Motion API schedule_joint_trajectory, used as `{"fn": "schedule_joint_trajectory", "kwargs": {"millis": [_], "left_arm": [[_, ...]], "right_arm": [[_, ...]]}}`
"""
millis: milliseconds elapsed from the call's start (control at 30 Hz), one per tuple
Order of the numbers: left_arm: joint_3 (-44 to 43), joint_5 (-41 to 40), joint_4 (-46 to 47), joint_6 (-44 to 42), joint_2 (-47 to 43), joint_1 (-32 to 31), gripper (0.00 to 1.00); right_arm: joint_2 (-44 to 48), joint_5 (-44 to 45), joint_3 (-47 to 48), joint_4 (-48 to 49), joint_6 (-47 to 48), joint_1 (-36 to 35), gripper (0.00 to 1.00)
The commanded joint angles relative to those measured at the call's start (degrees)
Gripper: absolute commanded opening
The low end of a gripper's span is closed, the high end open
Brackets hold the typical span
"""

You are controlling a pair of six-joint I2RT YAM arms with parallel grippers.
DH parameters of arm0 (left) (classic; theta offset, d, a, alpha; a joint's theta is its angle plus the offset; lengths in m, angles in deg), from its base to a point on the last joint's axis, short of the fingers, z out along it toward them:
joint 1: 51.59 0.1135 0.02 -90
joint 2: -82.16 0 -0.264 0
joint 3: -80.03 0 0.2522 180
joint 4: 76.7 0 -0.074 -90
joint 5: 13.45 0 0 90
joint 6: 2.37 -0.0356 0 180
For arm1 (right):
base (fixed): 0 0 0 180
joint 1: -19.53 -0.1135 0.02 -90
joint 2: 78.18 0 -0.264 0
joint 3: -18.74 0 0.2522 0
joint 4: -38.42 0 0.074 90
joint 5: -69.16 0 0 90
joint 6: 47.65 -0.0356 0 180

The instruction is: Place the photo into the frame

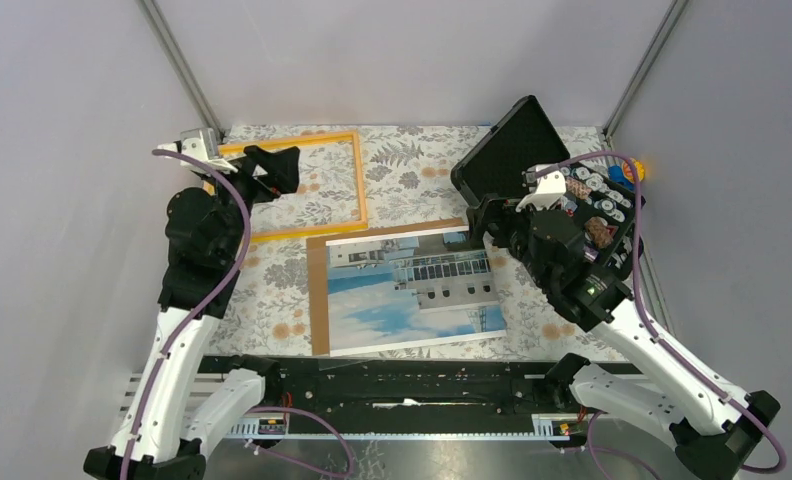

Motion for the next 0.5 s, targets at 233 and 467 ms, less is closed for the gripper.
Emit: {"fn": "schedule_joint_trajectory", "kwargs": {"millis": [233, 467], "left_arm": [[-2.31, 13.29, 4.43, 0.98, 5.83, -0.14, 0.99], [-7.41, 21.73, -3.20, 2.99, 17.20, -0.19, 0.99]], "right_arm": [[-4.13, 3.56, -3.64, -1.19, -3.20, 0.31, 1.00], [-9.76, 0.37, -6.23, -3.94, -9.89, 0.30, 1.00]]}}
